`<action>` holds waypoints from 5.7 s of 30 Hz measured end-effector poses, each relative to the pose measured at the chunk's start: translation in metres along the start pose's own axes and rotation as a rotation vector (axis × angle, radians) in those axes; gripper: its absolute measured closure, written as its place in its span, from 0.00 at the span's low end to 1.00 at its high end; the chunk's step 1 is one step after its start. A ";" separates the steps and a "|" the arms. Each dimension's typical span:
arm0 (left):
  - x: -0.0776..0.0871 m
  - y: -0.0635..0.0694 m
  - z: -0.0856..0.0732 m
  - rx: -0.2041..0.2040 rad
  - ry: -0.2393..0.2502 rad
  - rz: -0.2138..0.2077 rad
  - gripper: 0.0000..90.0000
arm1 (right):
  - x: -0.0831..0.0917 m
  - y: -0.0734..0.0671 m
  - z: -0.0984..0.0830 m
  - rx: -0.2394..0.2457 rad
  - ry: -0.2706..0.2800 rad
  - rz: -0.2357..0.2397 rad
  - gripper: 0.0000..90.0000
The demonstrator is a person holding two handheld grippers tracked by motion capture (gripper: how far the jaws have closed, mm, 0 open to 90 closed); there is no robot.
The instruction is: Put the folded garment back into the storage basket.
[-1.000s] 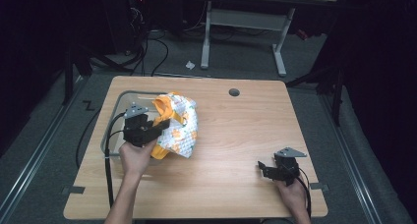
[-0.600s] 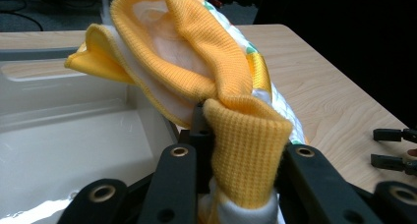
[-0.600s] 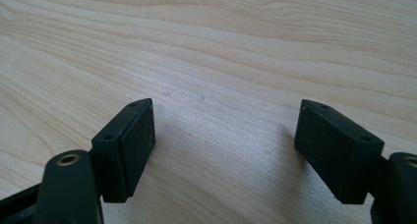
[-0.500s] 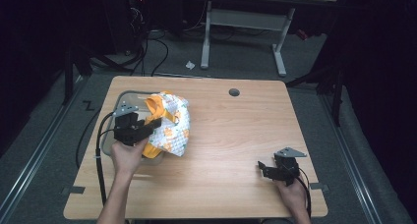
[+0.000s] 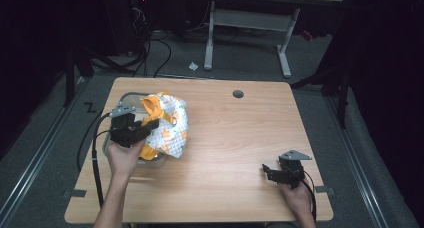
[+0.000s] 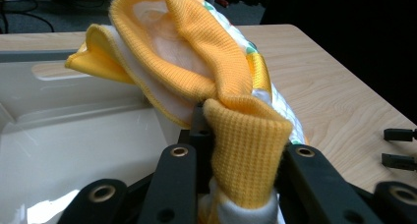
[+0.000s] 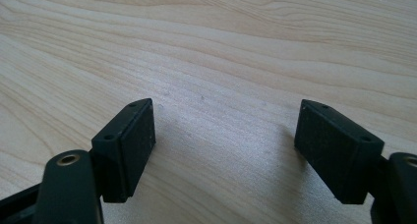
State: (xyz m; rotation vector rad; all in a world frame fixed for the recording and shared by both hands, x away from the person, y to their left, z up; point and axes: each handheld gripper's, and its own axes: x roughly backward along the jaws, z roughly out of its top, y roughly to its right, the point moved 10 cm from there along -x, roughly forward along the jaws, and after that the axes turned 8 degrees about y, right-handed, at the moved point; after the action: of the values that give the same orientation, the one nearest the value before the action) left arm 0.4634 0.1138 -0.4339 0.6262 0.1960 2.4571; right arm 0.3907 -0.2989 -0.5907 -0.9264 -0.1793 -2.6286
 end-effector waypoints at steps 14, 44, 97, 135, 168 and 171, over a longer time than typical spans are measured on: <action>0.006 -0.019 0.000 0.010 0.000 0.038 0.83 | 0.000 0.000 0.000 0.000 0.000 0.000 0.26; -0.013 -0.064 -0.025 0.037 -0.091 0.118 0.83 | 0.000 0.000 0.000 0.000 0.000 0.000 0.26; -0.013 -0.068 -0.029 -0.059 -0.125 0.294 0.44 | 0.000 0.000 0.000 0.000 0.000 0.000 0.26; -0.020 0.023 -0.026 -0.158 -0.044 0.113 0.41 | 0.000 0.000 0.000 0.000 0.000 0.000 0.26; -0.050 0.101 -0.046 -0.177 -0.067 -0.089 0.41 | 0.000 0.000 0.000 0.001 -0.001 0.000 0.26; -0.052 0.107 -0.051 -0.188 -0.077 -0.102 0.41 | 0.000 0.000 0.000 0.001 0.000 -0.001 0.26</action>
State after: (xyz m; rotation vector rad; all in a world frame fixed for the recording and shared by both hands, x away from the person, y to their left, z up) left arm 0.4220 -0.0037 -0.4694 0.6114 -0.0321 2.3154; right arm 0.3908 -0.2990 -0.5907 -0.9257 -0.1807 -2.6292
